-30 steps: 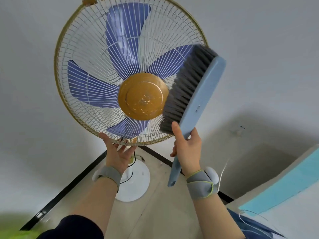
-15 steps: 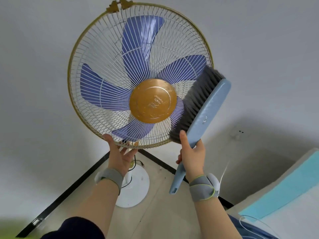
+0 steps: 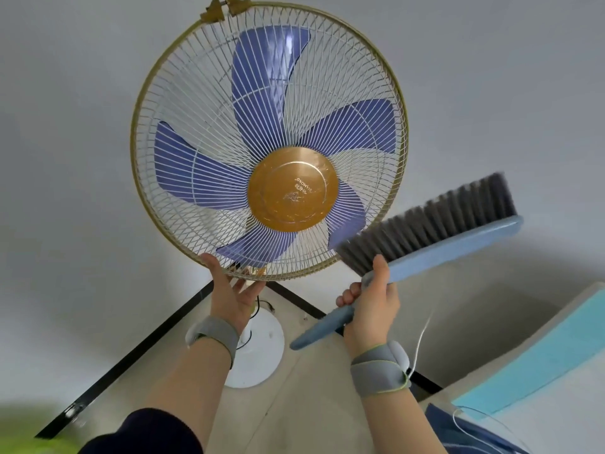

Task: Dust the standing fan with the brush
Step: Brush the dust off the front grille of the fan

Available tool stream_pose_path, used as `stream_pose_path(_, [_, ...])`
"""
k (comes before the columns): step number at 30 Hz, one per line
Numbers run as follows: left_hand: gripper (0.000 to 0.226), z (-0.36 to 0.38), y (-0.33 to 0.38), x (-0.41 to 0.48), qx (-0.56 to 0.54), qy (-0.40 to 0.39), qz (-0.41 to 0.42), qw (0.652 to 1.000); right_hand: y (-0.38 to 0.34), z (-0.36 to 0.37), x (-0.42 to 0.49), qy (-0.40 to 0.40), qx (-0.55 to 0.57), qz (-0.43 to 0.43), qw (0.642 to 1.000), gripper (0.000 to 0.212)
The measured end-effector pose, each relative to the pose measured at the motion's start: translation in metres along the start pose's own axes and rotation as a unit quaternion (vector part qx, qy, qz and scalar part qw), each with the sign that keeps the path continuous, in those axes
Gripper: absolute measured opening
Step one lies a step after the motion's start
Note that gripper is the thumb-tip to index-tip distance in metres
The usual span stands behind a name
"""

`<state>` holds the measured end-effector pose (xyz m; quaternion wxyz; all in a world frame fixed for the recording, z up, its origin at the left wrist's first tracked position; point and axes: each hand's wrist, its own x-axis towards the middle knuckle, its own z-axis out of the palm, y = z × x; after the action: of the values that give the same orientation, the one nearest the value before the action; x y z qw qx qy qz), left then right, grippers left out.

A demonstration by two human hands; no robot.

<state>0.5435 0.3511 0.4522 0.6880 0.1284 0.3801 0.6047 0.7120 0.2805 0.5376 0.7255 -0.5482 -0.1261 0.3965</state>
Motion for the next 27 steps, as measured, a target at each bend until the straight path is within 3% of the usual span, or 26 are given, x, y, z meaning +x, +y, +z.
stream_pose_path(6, [0.093, -0.003, 0.003, 0.001, -0.001, 0.017, -0.009, 1.0, 0.022, 0.032, -0.022, -0.141, -0.009, 0.027, 0.99, 0.034])
stream_pose_path(18, [0.08, -0.003, 0.01, -0.001, -0.022, 0.003, 0.003, 1.0, 0.065, 0.02, 0.003, -0.11, -0.138, 0.045, 0.983, 0.035])
stream_pose_path(23, [0.083, -0.001, 0.008, 0.0, -0.047, 0.006, -0.01, 0.999, 0.069, 0.001, 0.009, -0.042, -0.157, 0.087, 0.983, 0.035])
stream_pose_path(27, [0.091, -0.004, 0.007, 0.004, -0.072, 0.017, -0.025, 0.997, 0.058, -0.007, 0.003, 0.019, -0.156, 0.037, 0.987, 0.031])
